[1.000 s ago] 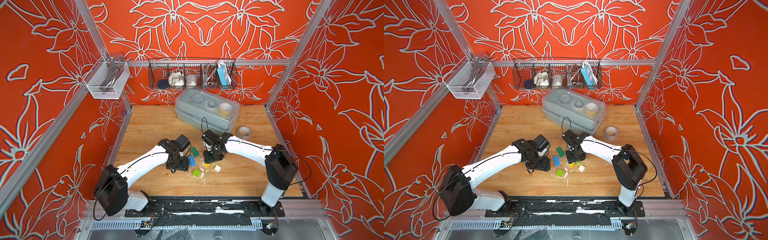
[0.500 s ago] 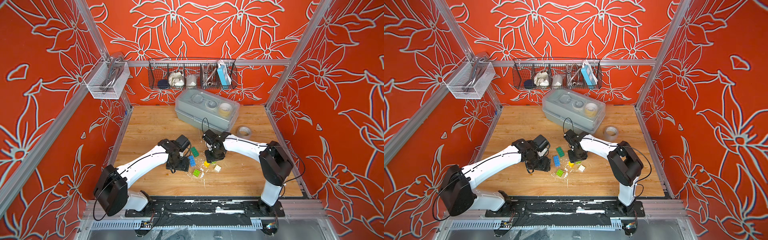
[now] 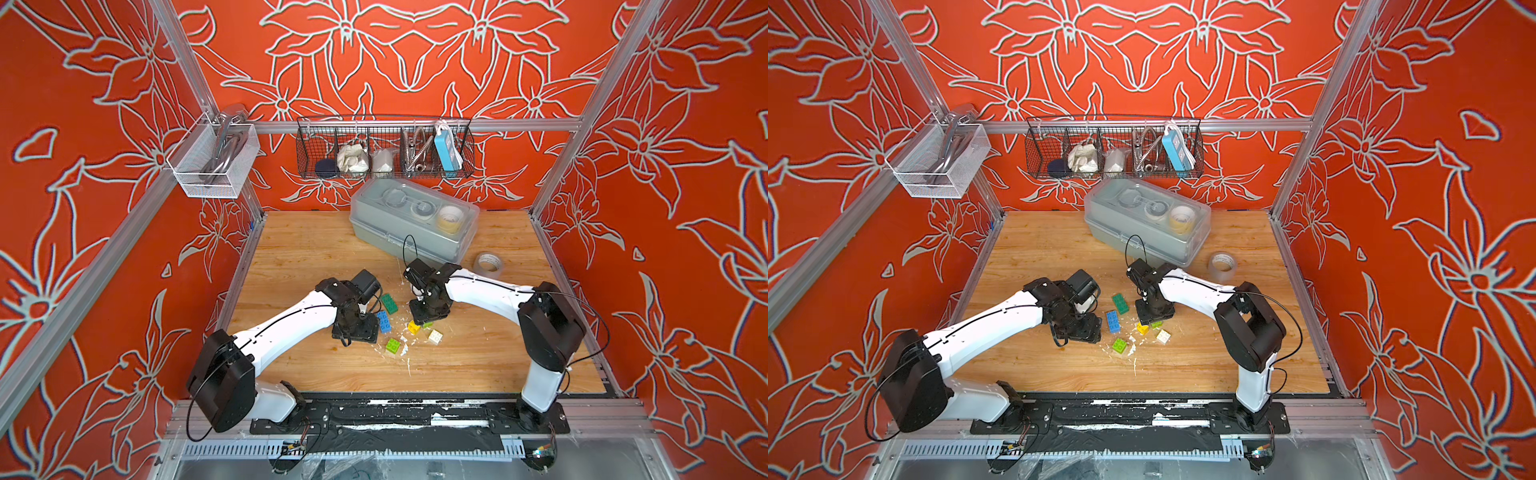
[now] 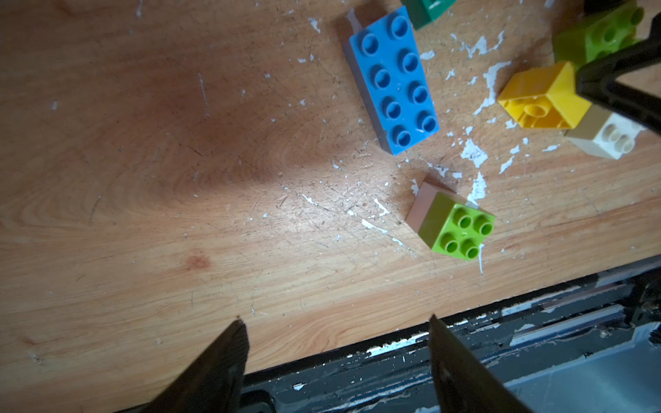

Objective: Assemble a giraffe with lego
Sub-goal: Pick up the lego brick from the center of the board.

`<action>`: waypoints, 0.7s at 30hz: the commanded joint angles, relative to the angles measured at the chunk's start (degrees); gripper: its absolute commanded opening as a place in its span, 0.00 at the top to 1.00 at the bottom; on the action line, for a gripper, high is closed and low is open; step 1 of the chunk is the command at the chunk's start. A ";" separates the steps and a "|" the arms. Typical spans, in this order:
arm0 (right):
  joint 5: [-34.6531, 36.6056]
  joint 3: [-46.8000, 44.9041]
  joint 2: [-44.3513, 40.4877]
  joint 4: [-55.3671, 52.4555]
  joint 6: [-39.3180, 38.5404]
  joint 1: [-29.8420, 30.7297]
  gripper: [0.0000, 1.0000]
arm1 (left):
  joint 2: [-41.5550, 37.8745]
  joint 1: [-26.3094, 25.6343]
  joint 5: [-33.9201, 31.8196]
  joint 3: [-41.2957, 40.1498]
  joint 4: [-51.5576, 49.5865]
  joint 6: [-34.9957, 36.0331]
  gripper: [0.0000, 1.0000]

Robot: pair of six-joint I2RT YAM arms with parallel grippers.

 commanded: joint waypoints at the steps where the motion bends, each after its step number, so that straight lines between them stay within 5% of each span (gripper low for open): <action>1: 3.09 -0.22 -1.14 -2.12 -0.03 -0.24 0.47 | -0.27 0.46 0.18 0.58 -0.38 0.42 0.22; 21: 0.20 -0.64 3.21 0.42 -0.65 -1.12 0.49 | -0.95 0.48 0.13 -0.03 -0.47 0.41 0.22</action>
